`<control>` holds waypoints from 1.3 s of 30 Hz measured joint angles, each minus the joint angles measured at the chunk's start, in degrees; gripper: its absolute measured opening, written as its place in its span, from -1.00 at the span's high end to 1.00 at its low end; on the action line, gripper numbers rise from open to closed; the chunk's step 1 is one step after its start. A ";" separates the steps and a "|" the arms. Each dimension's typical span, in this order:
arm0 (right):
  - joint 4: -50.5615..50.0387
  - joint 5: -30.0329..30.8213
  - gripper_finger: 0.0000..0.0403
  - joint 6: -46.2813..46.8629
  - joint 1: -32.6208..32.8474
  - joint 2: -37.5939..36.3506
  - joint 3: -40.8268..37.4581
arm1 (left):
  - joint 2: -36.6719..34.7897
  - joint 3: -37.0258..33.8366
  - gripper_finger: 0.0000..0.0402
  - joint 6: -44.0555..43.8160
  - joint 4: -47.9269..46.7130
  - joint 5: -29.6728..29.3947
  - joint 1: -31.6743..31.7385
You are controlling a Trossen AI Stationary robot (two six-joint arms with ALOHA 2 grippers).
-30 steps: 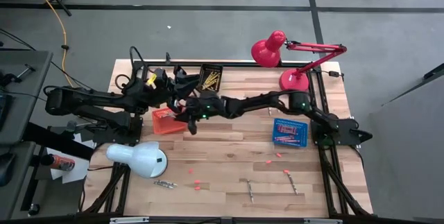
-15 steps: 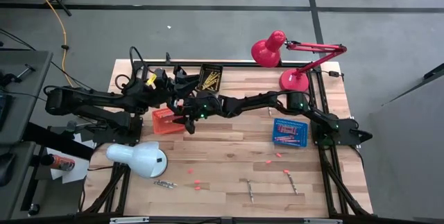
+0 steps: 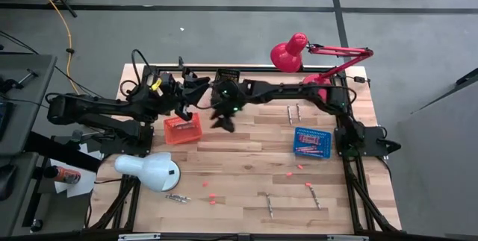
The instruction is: Sort crayons
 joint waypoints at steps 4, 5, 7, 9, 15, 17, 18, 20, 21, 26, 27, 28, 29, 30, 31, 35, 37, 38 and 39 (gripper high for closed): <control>-15.03 -3.28 0.00 -7.52 -0.57 -2.44 -3.55 | -0.25 0.00 0.55 1.15 -0.06 0.02 0.00; -16.65 -4.33 0.00 -8.16 -0.51 -3.44 -5.94 | -0.25 -0.01 0.55 1.71 -0.18 0.04 0.00; -16.28 -6.80 0.00 -7.72 -0.14 -6.43 -12.28 | -0.25 0.01 0.55 2.53 -0.50 0.02 0.00; -12.87 -8.42 0.00 -5.28 0.60 -10.22 -20.60 | -0.25 0.01 0.55 2.56 -1.73 0.02 0.00; 11.87 -4.33 0.00 11.85 5.32 -25.28 -48.26 | -0.23 -0.01 0.55 3.14 -6.05 -0.18 0.00; 21.74 0.25 0.00 19.70 7.53 -29.80 -56.09 | -0.23 0.00 0.55 5.08 -9.07 -1.01 0.00; 26.78 2.77 0.00 23.70 8.58 -31.88 -59.46 | -0.23 0.01 0.55 6.16 -10.83 -1.46 0.00; 37.35 8.64 0.00 31.37 10.67 -35.48 -64.95 | -0.23 -0.01 0.55 7.44 -14.44 -2.50 0.00; 42.71 11.89 0.00 34.46 11.62 -36.77 -67.01 | -0.23 0.00 0.55 7.47 -16.25 -3.18 0.00; 62.53 24.35 0.00 37.11 13.61 -40.02 -69.13 | -0.19 -0.01 0.55 6.18 -25.00 -3.76 0.00; 64.07 25.14 0.00 35.63 13.42 -39.89 -67.76 | -0.19 -0.01 0.55 5.56 -26.25 -3.74 -0.04; 64.68 25.20 0.00 33.76 13.16 -39.86 -66.23 | -0.19 -0.01 0.55 4.66 -27.34 -3.70 -0.04; 64.37 25.25 0.00 31.73 12.91 -39.86 -64.27 | -0.19 -0.01 0.55 4.12 -28.22 -3.32 -0.13; 63.60 25.33 0.00 29.61 12.75 -39.86 -62.13 | -0.19 -0.01 0.55 3.67 -28.96 -2.70 -0.16; 62.36 25.36 0.00 26.91 12.42 -39.86 -60.03 | -0.18 -0.01 0.55 3.31 -29.44 -2.08 -0.21; 54.84 25.36 0.00 18.07 10.99 -39.73 -52.38 | -0.17 -0.01 0.55 3.06 -29.43 -0.45 -0.63; 50.54 25.35 0.00 16.58 9.99 -39.75 -49.06 | -0.17 -0.01 0.55 3.06 -29.27 -0.42 -0.94; 48.30 25.39 0.00 16.28 9.51 -39.75 -47.82 | -0.17 -0.01 0.55 3.06 -29.27 -0.40 -0.96; 45.98 25.38 0.00 15.93 9.07 -39.74 -46.73 | -0.17 -0.01 0.55 3.05 -29.28 -0.39 -1.02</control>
